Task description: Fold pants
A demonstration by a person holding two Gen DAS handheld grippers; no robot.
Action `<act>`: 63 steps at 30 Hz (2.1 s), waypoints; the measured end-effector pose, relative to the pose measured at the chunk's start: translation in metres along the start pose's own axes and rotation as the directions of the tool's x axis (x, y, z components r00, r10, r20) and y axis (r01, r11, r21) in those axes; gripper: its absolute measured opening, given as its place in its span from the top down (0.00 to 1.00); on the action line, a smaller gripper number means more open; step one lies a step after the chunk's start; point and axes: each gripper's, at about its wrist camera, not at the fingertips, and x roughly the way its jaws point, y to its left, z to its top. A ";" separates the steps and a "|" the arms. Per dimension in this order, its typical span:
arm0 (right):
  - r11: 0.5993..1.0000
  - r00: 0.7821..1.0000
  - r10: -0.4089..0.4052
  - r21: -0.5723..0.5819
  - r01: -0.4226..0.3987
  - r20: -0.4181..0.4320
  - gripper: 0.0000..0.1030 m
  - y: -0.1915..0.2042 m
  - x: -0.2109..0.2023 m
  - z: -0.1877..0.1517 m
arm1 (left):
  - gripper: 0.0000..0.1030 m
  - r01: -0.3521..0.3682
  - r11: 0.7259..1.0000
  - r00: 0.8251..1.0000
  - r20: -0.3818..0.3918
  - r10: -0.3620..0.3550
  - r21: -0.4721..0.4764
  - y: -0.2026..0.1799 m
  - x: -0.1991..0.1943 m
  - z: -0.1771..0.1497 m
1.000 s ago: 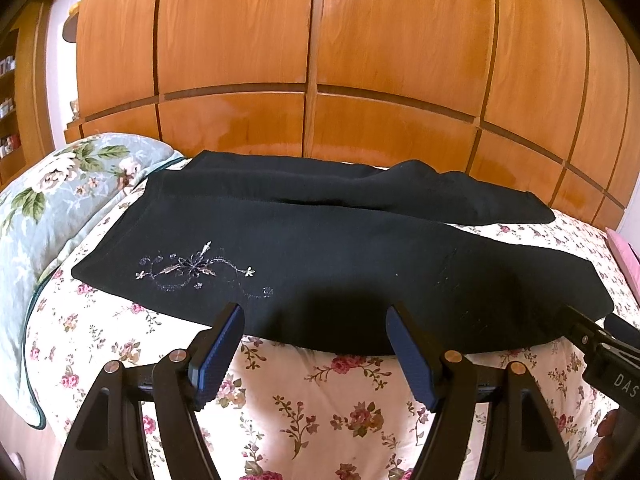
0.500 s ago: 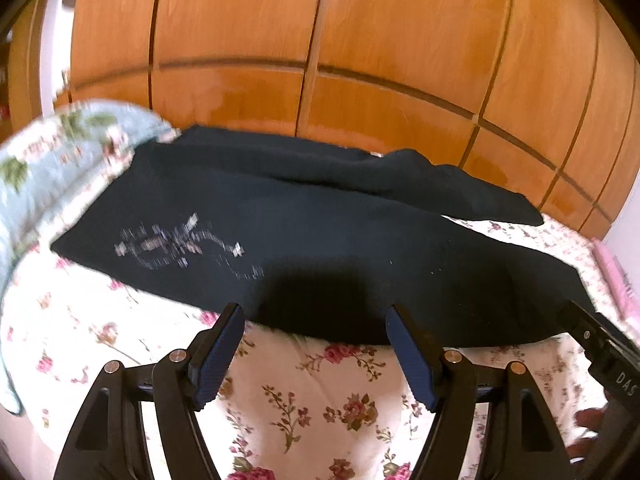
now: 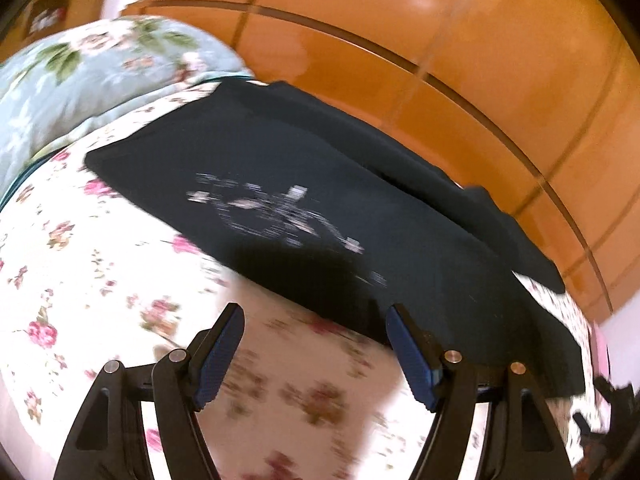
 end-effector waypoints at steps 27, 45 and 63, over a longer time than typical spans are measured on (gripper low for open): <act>0.909 0.960 0.236 0.313 -0.274 0.154 0.29 -0.104 0.037 0.067 | 0.00 0.136 0.987 0.984 0.124 -0.125 -0.082 0.069 0.012 0.025; 0.950 0.982 0.091 0.281 -0.136 0.167 0.94 -0.123 0.041 0.050 | 0.85 0.192 0.954 0.981 0.062 -0.182 -0.230 0.101 0.050 0.066; 0.965 0.966 0.077 0.225 -0.134 0.247 0.93 -0.108 -0.023 0.045 | 0.94 0.246 0.963 0.955 0.194 -0.223 -0.108 0.095 -0.032 0.050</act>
